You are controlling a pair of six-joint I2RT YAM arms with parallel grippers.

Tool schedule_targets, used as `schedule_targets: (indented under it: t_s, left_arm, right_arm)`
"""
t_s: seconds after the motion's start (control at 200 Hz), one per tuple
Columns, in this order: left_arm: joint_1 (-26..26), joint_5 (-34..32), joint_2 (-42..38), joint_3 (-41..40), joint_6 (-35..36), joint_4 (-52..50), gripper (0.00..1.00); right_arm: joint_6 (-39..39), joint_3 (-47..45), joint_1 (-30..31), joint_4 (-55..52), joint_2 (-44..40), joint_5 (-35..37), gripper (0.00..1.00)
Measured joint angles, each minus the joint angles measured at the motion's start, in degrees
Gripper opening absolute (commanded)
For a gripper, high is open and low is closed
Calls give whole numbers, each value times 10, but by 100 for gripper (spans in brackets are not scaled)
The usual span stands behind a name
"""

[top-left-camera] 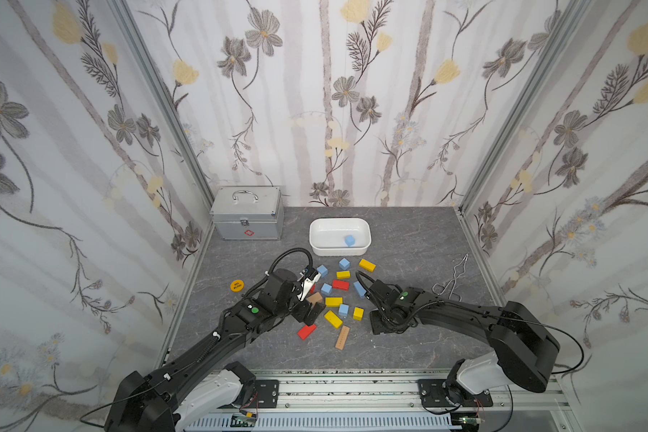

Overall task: Pick out the blue building blocks
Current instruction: Pick up the building block from the center of the board.

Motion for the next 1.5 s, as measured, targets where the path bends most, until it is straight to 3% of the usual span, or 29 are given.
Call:
schedule_targets:
  t_s: [0.894,1.499]
  left_arm:
    - [0,-5,2,0,0,-1,100]
    - [0,-5,4,0,2,-2,100]
  right_arm:
    - [9,5,-9,3,23,2,46]
    - [9,11,-9,4,33,2,30]
